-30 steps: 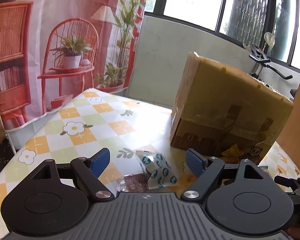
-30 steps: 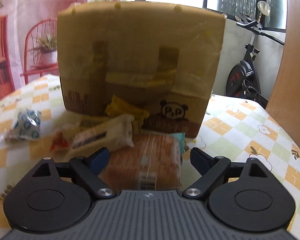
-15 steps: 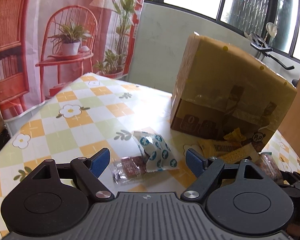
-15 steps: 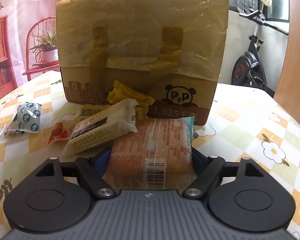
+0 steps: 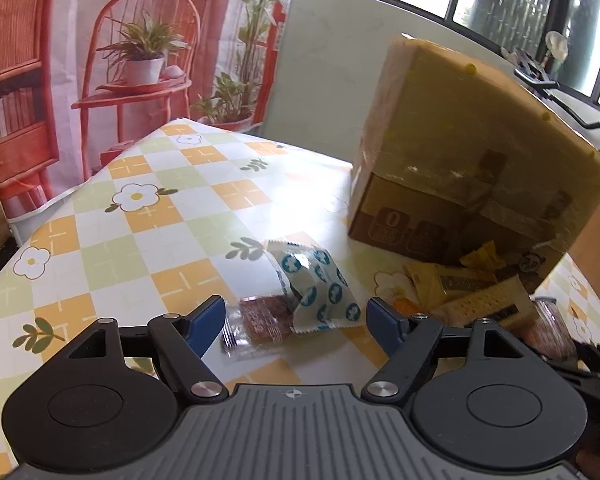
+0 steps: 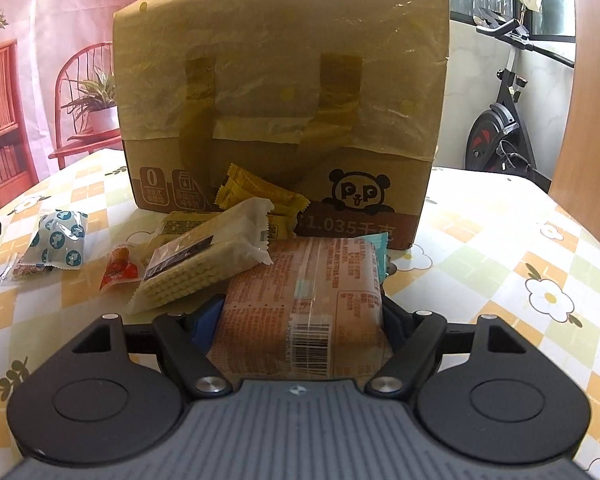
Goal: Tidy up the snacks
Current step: 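Grasp the blue-white wrapped snack with the left tool while the right tool grasps the bread packet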
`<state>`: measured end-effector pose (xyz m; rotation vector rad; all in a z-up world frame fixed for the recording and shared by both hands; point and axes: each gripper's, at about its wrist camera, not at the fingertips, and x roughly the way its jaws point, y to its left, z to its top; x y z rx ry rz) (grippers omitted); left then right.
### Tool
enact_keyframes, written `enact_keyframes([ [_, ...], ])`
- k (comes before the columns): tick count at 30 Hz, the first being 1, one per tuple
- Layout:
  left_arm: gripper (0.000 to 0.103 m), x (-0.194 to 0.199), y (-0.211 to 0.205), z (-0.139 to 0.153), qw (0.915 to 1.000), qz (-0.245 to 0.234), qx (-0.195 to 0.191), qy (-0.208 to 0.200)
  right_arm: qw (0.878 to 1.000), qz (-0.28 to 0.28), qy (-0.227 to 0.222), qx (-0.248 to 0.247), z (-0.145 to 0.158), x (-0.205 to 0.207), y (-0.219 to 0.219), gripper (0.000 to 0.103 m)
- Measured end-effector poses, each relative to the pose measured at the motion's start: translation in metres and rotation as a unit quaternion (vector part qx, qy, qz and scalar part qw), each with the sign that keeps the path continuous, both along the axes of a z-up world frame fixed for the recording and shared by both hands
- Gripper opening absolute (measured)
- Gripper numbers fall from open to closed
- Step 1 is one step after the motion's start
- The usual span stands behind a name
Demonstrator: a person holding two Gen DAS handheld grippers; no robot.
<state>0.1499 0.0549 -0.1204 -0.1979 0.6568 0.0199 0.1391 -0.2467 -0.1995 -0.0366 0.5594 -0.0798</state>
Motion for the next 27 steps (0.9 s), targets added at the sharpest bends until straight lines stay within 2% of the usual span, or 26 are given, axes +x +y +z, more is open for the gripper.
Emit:
enact_keyframes([
  [2,0.074,0.006,0.001,0.001,1.0000,-0.004,-0.006,-0.001,1.000,0.000,0.000,0.000,0.000,0.000,0.000,0.078],
  [6,0.071,0.024,0.003,-0.001,0.9997,-0.007,-0.018,-0.013,1.000,0.000,0.000,0.000,0.000,0.000,0.000,0.078],
  [7,0.067,0.029,0.004,-0.003,0.9996,-0.007,-0.023,-0.014,1.000,0.001,-0.001,0.000,0.000,0.000,0.000,0.078],
  [12,0.057,0.055,0.003,-0.016,0.9997,0.002,-0.020,0.013,1.000,0.002,-0.001,0.002,0.000,0.000,0.000,0.078],
  [16,0.057,0.063,-0.001,-0.024,0.9996,-0.005,-0.013,0.024,1.000,0.006,-0.001,0.003,0.000,-0.001,-0.001,0.078],
  [21,0.057,0.071,-0.005,-0.035,0.9985,-0.018,-0.023,0.047,1.000,0.009,-0.001,0.000,0.000,0.000,0.000,0.078],
  [27,0.056,0.072,-0.007,-0.039,0.9990,-0.015,-0.017,0.038,1.000,0.010,-0.001,0.001,0.000,0.001,0.000,0.078],
])
